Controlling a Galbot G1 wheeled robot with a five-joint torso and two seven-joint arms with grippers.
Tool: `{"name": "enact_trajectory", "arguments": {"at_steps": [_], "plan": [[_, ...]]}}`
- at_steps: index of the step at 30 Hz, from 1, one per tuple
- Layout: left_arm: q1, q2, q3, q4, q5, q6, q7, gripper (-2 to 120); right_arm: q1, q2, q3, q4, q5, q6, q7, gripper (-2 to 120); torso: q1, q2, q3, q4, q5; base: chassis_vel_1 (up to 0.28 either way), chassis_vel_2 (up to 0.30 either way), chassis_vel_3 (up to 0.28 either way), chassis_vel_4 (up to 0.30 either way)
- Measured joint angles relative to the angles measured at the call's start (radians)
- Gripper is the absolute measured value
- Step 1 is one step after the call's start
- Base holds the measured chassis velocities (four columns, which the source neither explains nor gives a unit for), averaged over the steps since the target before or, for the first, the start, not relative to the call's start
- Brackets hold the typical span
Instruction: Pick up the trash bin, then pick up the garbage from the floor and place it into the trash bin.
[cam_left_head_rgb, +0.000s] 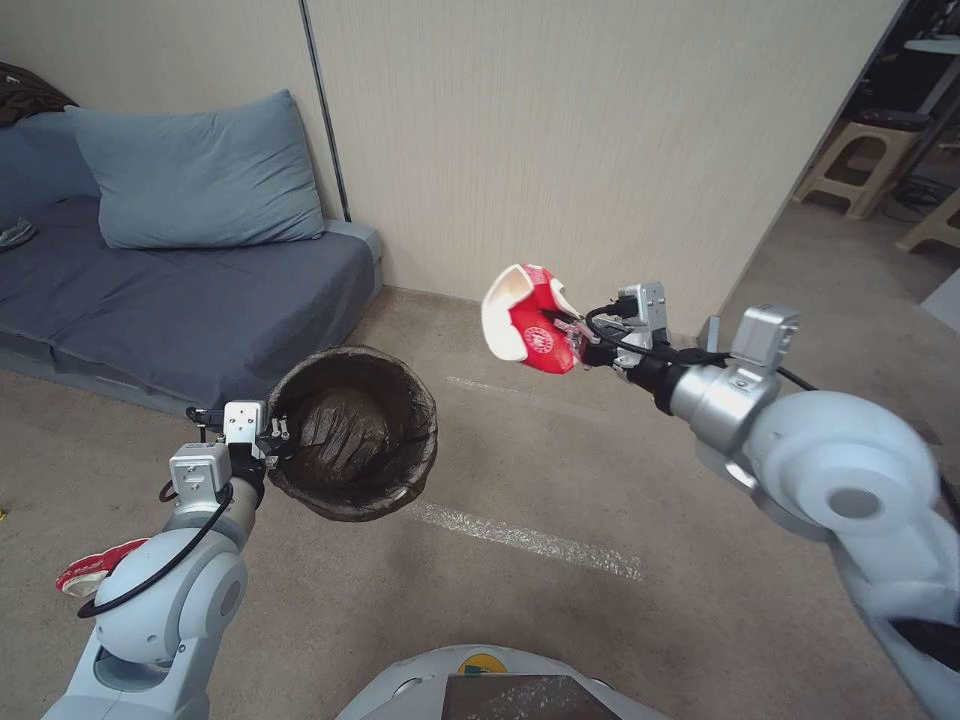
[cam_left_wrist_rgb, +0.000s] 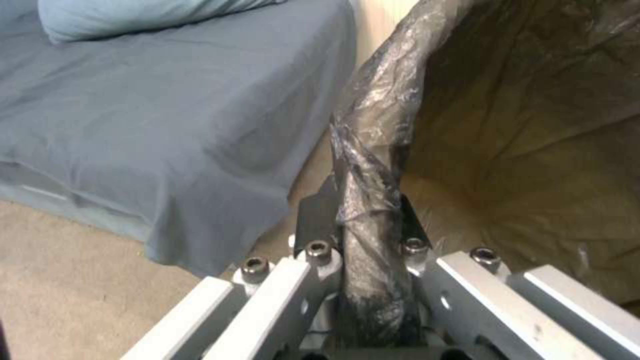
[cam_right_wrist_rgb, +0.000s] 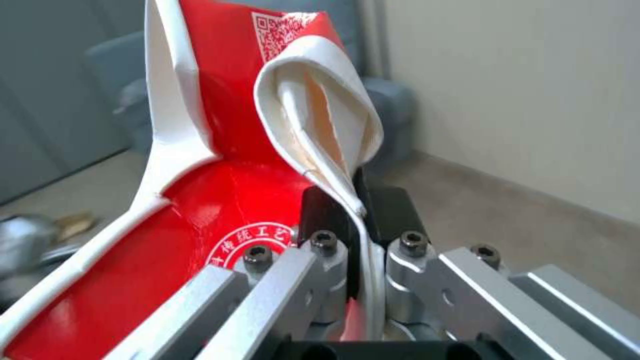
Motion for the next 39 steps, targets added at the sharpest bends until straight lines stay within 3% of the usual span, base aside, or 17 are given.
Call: {"name": "enact_trajectory", "arguments": {"at_steps": [3, 5, 10, 11, 12, 14, 15, 18, 34, 39], "plan": [[0.002, -0.004, 0.000, 0.001, 0.004, 0.000, 0.001, 0, 0.033, -0.027, -0.026, 0.011, 0.008, 0.000, -0.040, 0, 0.000, 0.000, 0.000, 0.0001, 0.0002, 0.000, 0.000, 0.000, 0.000], [0.005, -0.009, 0.000, 0.001, 0.008, 0.000, 0.002, 0, 0.114, -0.080, -0.111, 0.004, 0.001, 0.000, -0.116, 0, 0.000, 0.000, 0.000, -0.0002, 0.0000, 0.000, 0.000, 0.000, 0.000], [0.003, -0.016, 0.000, 0.001, 0.012, 0.000, 0.003, 0, 0.211, -0.109, -0.235, -0.045, -0.013, 0.000, -0.145, 0, 0.000, 0.000, 0.000, 0.0002, -0.0002, 0.000, 0.000, 0.000, 0.000], [0.003, -0.020, 0.000, 0.002, 0.017, 0.000, 0.003, 0, 0.279, -0.112, -0.328, -0.083, -0.020, 0.001, -0.150, 0, 0.000, 0.000, 0.000, 0.0003, 0.0000, 0.000, 0.000, 0.000, 0.000], [0.003, -0.020, 0.000, 0.002, 0.017, 0.000, 0.003, 0, 0.279, -0.112, -0.328, -0.083, -0.020, 0.001, -0.150, 0, 0.000, 0.000, 0.000, 0.0003, 0.0000, 0.000, 0.000, 0.000, 0.000], [0.002, -0.032, 0.002, 0.011, 0.027, 0.000, 0.004, 0, 0.386, -0.078, -0.506, -0.145, -0.031, 0.001, -0.138, 0, 0.000, 0.000, 0.000, 0.0004, -0.0001, 0.000, 0.000, 0.000, 0.000], [0.002, -0.032, 0.002, 0.011, 0.027, 0.000, 0.004, 0, 0.386, -0.078, -0.506, -0.145, -0.031, 0.001, -0.138, 0, 0.000, 0.000, 0.000, 0.0004, -0.0001, 0.000, 0.000, 0.000, 0.000], [0.001, -0.040, -0.002, 0.015, 0.029, 0.000, 0.005, 0, 0.436, -0.011, -0.655, -0.222, -0.094, 0.001, -0.129, 0, 0.000, 0.000, 0.000, 0.0004, -0.0003, 0.000, 0.000, 0.000, 0.000], [0.000, -0.053, -0.012, 0.023, 0.039, 0.000, 0.009, 0, 0.594, 0.159, -0.931, -0.410, -0.113, 0.001, -0.045, 0, 0.000, 0.000, 0.000, 0.0002, -0.0003, 0.000, 0.000, 0.000, 0.000], [0.003, -0.055, -0.014, 0.025, 0.049, 0.000, 0.017, 0, 0.623, 0.191, -0.956, -0.440, -0.066, 0.001, -0.014, 0, 0.000, 0.000, 0.000, 0.0002, -0.0003, 0.000, 0.000, 0.000, 0.000]]}}
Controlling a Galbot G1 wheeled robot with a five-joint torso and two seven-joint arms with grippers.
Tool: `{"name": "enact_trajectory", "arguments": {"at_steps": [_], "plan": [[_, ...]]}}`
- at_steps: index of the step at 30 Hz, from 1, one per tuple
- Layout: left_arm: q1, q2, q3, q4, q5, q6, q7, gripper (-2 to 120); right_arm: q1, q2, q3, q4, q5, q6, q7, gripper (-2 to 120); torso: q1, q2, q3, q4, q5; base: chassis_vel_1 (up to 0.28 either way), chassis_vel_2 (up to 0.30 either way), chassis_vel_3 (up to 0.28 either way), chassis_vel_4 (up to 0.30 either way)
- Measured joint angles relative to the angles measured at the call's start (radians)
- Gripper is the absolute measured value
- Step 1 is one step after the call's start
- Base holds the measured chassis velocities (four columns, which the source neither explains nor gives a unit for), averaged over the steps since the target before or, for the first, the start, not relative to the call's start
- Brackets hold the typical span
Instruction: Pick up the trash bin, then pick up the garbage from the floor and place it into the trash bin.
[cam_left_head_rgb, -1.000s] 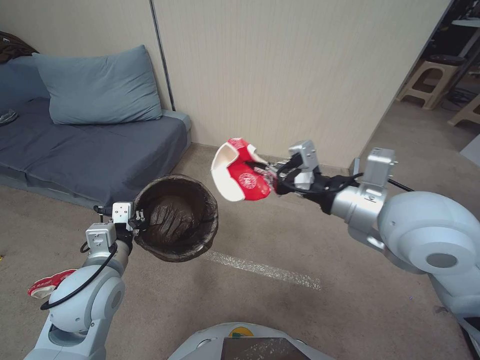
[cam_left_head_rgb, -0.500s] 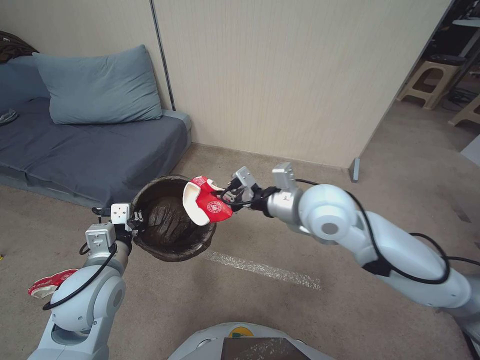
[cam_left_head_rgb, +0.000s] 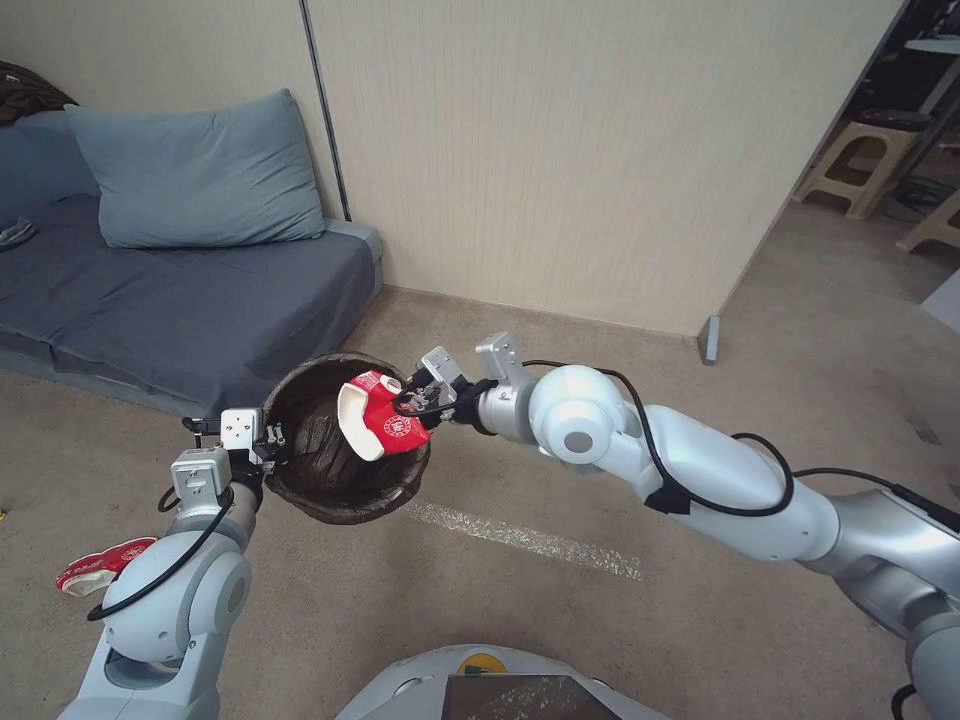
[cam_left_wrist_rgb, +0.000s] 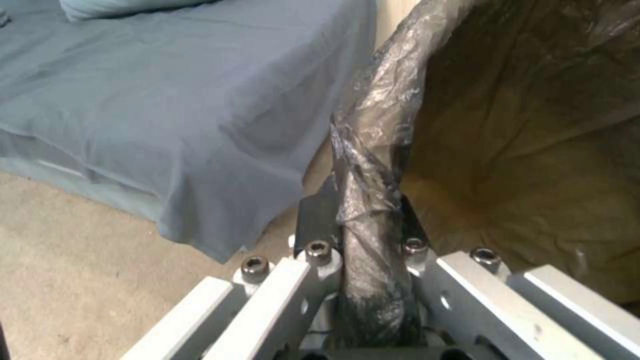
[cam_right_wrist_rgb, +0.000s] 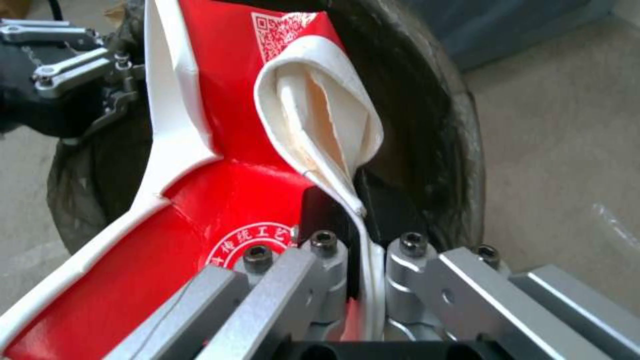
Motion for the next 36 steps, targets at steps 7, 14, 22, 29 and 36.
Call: {"name": "enact_trajectory", "arguments": {"at_steps": [7, 14, 22, 29, 36], "plan": [[-0.005, -0.003, -0.001, 0.006, 0.000, 0.000, 0.001, 0, 0.033, 0.068, -0.052, -0.062, 0.054, 0.000, 0.063, 0, 0.000, 0.000, 0.000, 0.0000, 0.0000, 0.000, 0.000, 0.000, 0.000], [-0.007, -0.004, -0.007, 0.008, 0.000, 0.000, 0.007, 0, 0.047, 0.123, -0.069, -0.108, 0.076, 0.000, 0.083, 14, 0.000, 0.000, 0.000, -0.0001, 0.0000, 0.000, 0.000, 0.000, 0.000], [-0.013, -0.006, -0.009, 0.010, -0.012, 0.000, 0.014, 0, 0.046, 0.182, -0.078, -0.137, 0.104, 0.000, 0.114, 47, 0.000, 0.000, 0.000, 0.0000, 0.0000, 0.000, 0.000, 0.000, 0.000], [-0.022, 0.007, -0.012, 0.006, -0.081, 0.000, 0.027, 0, 0.060, 0.188, -0.072, -0.138, 0.111, 0.000, 0.118, 71, 0.000, 0.000, 0.000, -0.0002, 0.0002, 0.000, 0.000, 0.000, 0.000], [-0.026, 0.012, -0.017, 0.004, -0.085, 0.000, 0.030, 0, 0.044, 0.135, -0.004, -0.089, 0.116, 0.017, 0.128, 94, 0.000, 0.000, 0.000, 0.0003, 0.0003, 0.000, 0.000, 0.000, 0.000]]}}
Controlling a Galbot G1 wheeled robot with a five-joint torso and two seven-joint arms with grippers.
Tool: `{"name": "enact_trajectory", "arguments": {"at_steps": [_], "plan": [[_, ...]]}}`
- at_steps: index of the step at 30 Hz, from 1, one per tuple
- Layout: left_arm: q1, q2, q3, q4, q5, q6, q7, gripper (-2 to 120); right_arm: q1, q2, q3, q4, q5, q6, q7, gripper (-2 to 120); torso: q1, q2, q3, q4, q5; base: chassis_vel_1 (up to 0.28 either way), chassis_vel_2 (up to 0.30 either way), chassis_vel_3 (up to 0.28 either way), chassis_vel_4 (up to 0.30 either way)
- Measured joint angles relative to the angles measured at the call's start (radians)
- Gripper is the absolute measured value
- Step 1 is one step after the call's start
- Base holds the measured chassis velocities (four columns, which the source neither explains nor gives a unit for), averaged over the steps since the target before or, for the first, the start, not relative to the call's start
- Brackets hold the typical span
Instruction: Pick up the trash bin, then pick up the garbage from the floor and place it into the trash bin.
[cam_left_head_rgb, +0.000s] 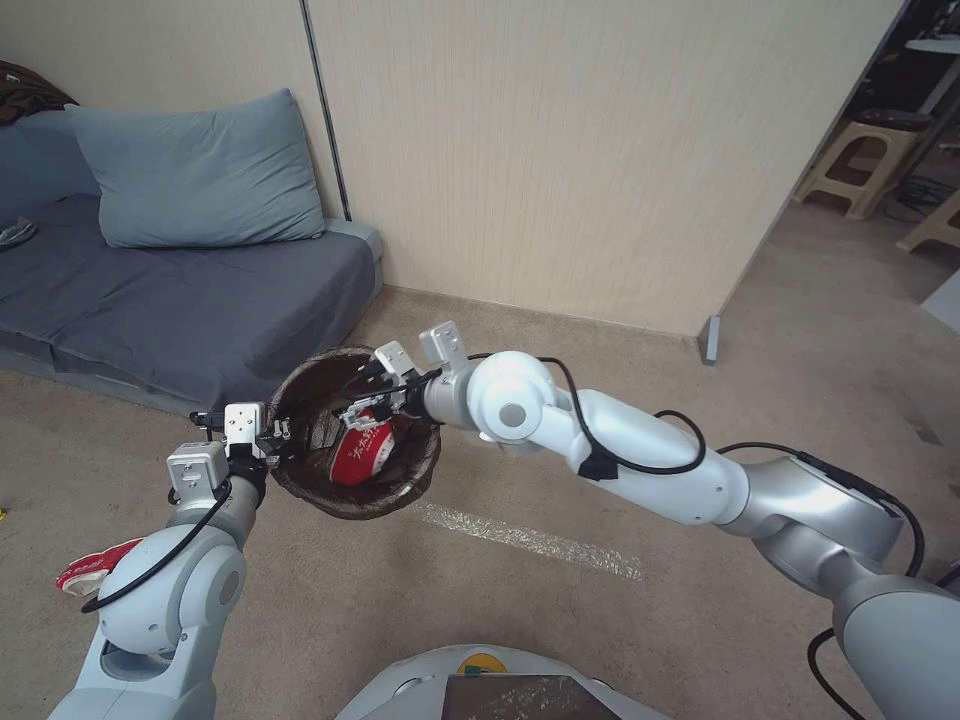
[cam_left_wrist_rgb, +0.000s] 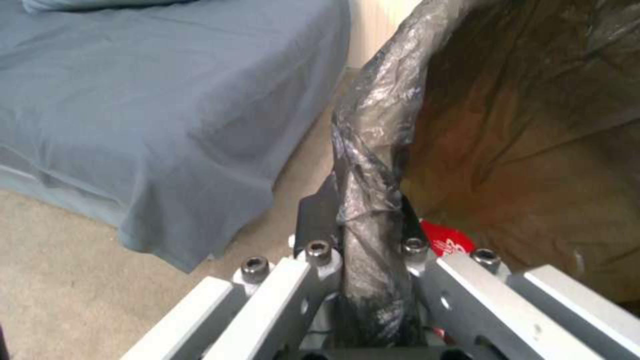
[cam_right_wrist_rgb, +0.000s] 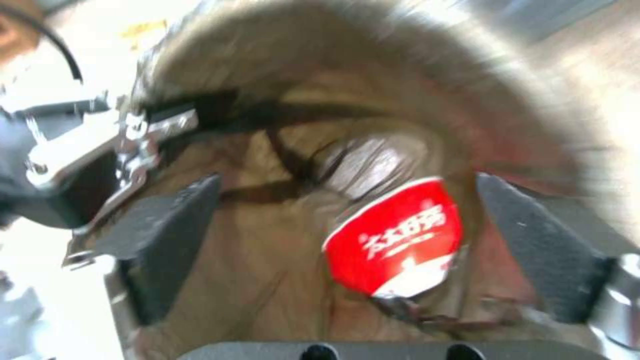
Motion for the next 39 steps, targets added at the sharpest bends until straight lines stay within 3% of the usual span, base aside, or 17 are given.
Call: {"name": "enact_trajectory", "arguments": {"at_steps": [3, 7, 8, 11, 12, 13, 15, 16, 19, 20, 22, 23, 24, 25, 27, 34, 39], "plan": [[-0.002, 0.001, -0.002, -0.005, -0.006, 0.000, -0.001, 0, -0.029, -0.062, 0.087, 0.064, -0.013, 0.034, 0.004, 99, 0.000, 0.000, 0.000, 0.0000, 0.0001, 0.000, 0.000, 0.000, 0.000], [0.001, -0.002, 0.000, -0.006, -0.014, 0.000, -0.025, 0, -0.191, -0.228, 0.312, 0.158, -0.229, 0.176, -0.056, 100, 0.000, 0.000, 0.000, -0.0006, 0.0006, 0.000, 0.000, 0.000, 0.000], [0.001, -0.002, 0.000, -0.006, -0.014, 0.000, -0.025, 0, -0.191, -0.228, 0.312, 0.158, -0.229, 0.176, -0.056, 100, 0.000, 0.000, 0.000, -0.0006, 0.0006, 0.000, 0.000, 0.000, 0.000], [0.001, -0.004, 0.010, -0.007, -0.035, 0.000, -0.048, 0, -0.444, -0.325, 0.609, 0.198, -0.497, 0.267, -0.135, 100, 0.000, 0.000, 0.000, -0.0009, -0.0001, 0.000, 0.000, 0.000, 0.000], [0.001, -0.004, 0.010, -0.007, -0.035, 0.000, -0.048, 0, -0.444, -0.325, 0.609, 0.198, -0.497, 0.267, -0.135, 100, 0.000, 0.000, 0.000, -0.0009, -0.0001, 0.000, 0.000, 0.000, 0.000], [0.001, -0.004, 0.014, -0.007, -0.038, 0.000, -0.050, 0, -0.556, -0.331, 0.708, 0.203, -0.593, 0.303, -0.146, 100, 0.000, 0.000, 0.000, -0.0006, 0.0003, 0.000, 0.000, 0.000, 0.000], [0.001, -0.004, 0.019, -0.006, -0.041, 0.000, -0.054, 0, -0.779, -0.282, 0.923, 0.214, -0.811, 0.367, -0.166, 100, 0.000, 0.000, 0.000, -0.0008, 0.0006, 0.000, 0.000, 0.000, 0.000], [0.001, -0.004, 0.019, -0.006, -0.041, 0.000, -0.054, 0, -0.779, -0.282, 0.923, 0.214, -0.811, 0.367, -0.166, 100, 0.000, 0.000, 0.000, -0.0008, 0.0006, 0.000, 0.000, 0.000, 0.000], [0.005, -0.006, 0.020, -0.001, -0.040, 0.000, -0.057, 0, -1.041, -0.152, 1.112, 0.249, -1.011, 0.432, -0.214, 100, 0.000, 0.000, 0.000, -0.0007, 0.0003, 0.000, 0.000, 0.000, 0.000], [0.005, -0.006, 0.020, -0.001, -0.040, 0.000, -0.057, 0, -1.041, -0.152, 1.112, 0.249, -1.011, 0.432, -0.214, 100, 0.000, 0.000, 0.000, -0.0007, 0.0003, 0.000, 0.000, 0.000, 0.000], [0.010, -0.012, 0.023, 0.008, -0.032, -0.003, -0.055, 0, -1.212, 0.009, 1.186, 0.251, -1.200, 0.524, -0.296, 100, 0.000, 0.000, 0.000, -0.0008, 0.0001, 0.000, 0.000, 0.000, 0.000], [0.012, -0.014, 0.023, 0.010, -0.030, -0.006, -0.053, 0, -1.250, 0.067, 1.199, 0.242, -1.261, 0.558, -0.319, 100, 0.000, 0.000, 0.000, -0.0011, 0.0001, 0.000, 0.000, 0.000, 0.000], [0.012, -0.014, 0.023, 0.010, -0.030, -0.006, -0.053, 0, -1.250, 0.067, 1.199, 0.242, -1.261, 0.558, -0.319, 100, 0.000, 0.000, 0.000, -0.0011, 0.0001, 0.000, 0.000, 0.000, 0.000], [0.015, -0.015, 0.025, 0.012, -0.029, -0.010, -0.051, 0, -1.295, 0.143, 1.208, 0.219, -1.337, 0.606, -0.351, 100, 0.000, 0.000, 0.000, -0.0009, 0.0001, 0.000, 0.000, 0.000, 0.000], [0.018, -0.016, 0.029, 0.015, -0.027, -0.014, -0.047, 0, -1.327, 0.216, 1.208, 0.171, -1.408, 0.670, -0.367, 100, 0.000, 0.000, 0.000, -0.0002, -0.0003, 0.000, 0.000, 0.000, 0.000], [0.029, -0.033, 0.033, 0.016, -0.017, -0.014, -0.037, 0, -1.328, 0.303, 1.151, 0.076, -1.442, 0.748, -0.360, 100, 0.000, 0.000, 0.000, -0.0002, -0.0002, 0.000, 0.000, 0.000, 0.000], [0.029, -0.036, 0.033, 0.010, -0.017, -0.011, -0.037, 0, -1.309, 0.309, 1.122, 0.052, -1.464, 0.749, -0.363, 100, 0.000, 0.000, 0.000, -0.0004, -0.0003, 0.000, 0.000, 0.000, 0.000]]}}
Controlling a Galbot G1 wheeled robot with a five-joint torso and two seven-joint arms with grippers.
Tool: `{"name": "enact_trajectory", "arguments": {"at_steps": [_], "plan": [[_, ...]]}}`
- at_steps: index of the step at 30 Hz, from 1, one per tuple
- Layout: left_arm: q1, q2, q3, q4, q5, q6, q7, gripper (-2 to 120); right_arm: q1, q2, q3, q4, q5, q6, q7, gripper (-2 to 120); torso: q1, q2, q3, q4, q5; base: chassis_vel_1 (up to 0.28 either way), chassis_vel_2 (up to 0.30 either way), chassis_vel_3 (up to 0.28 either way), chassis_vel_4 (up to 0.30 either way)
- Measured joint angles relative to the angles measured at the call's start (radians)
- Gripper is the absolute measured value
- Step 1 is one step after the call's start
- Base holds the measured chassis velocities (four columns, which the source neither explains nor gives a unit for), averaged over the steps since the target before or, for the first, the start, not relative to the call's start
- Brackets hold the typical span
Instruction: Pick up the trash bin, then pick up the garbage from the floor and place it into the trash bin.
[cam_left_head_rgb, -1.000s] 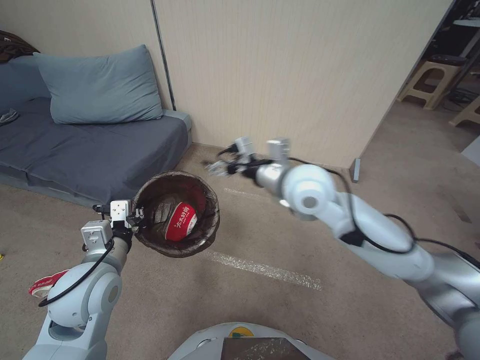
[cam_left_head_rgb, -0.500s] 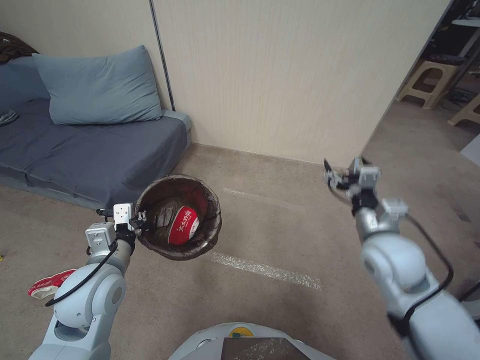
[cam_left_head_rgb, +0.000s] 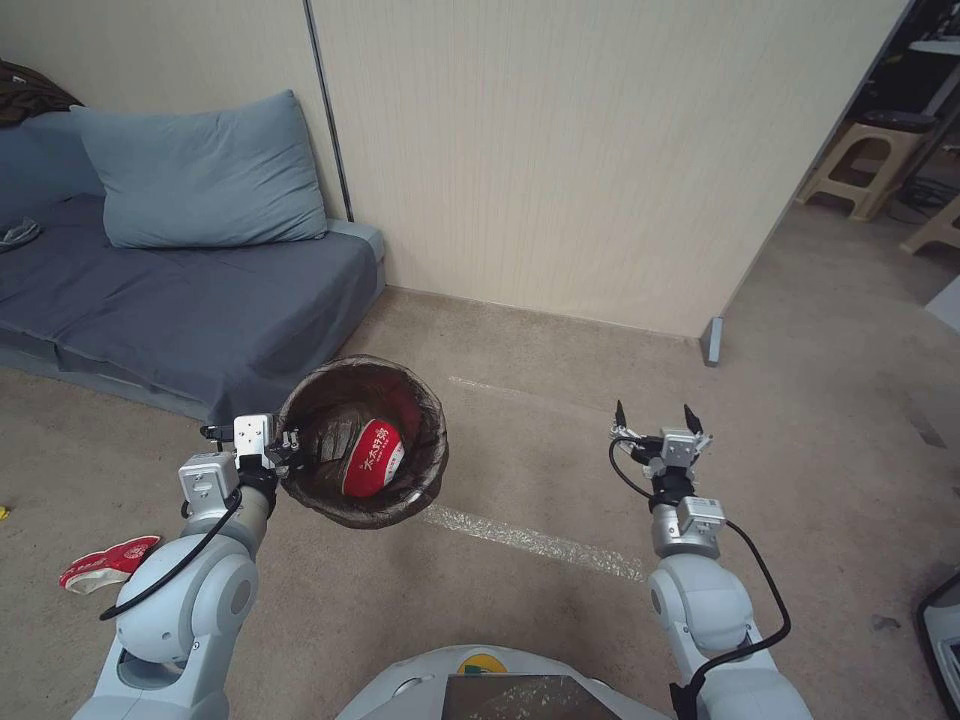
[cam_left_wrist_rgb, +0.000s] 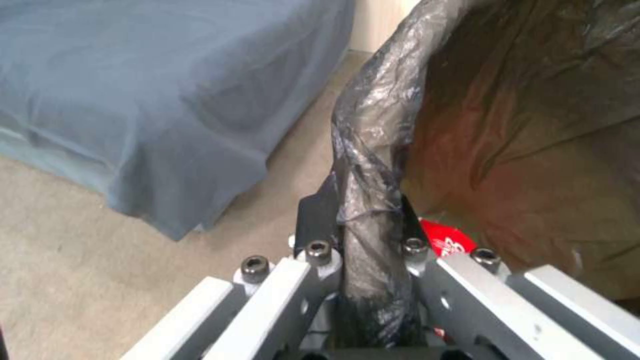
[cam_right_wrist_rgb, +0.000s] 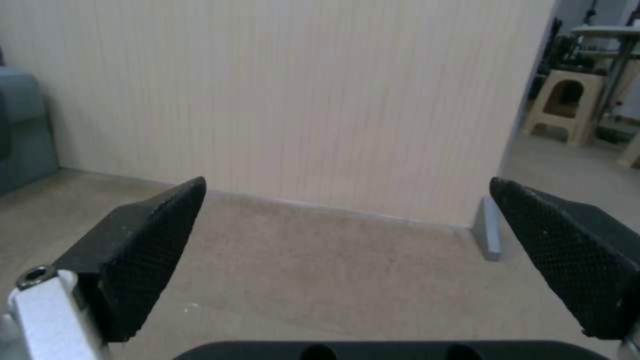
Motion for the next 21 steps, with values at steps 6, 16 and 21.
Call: {"name": "enact_trajectory", "arguments": {"at_steps": [6, 16, 21], "plan": [[0.010, -0.013, -0.003, -0.006, 0.009, 0.001, 0.000, 0, 0.036, 0.008, -0.026, -0.041, -0.001, 0.000, -0.002, 100, 0.000, 0.000, 0.000, 0.0000, 0.0001, 0.029, 0.028, 0.033, 0.032], [0.007, -0.011, -0.006, -0.005, 0.012, 0.001, 0.009, 0, 0.041, 0.012, -0.038, -0.024, 0.000, -0.020, -0.002, 100, 0.000, 0.000, 0.000, 0.0001, 0.0001, 0.082, 0.077, 0.075, 0.069], [0.007, -0.010, -0.006, -0.004, 0.012, 0.001, 0.011, 0, 0.041, 0.005, -0.035, -0.012, 0.004, -0.035, -0.002, 100, 0.000, 0.000, 0.000, 0.0000, 0.0001, 0.088, 0.078, 0.085, 0.088]]}}
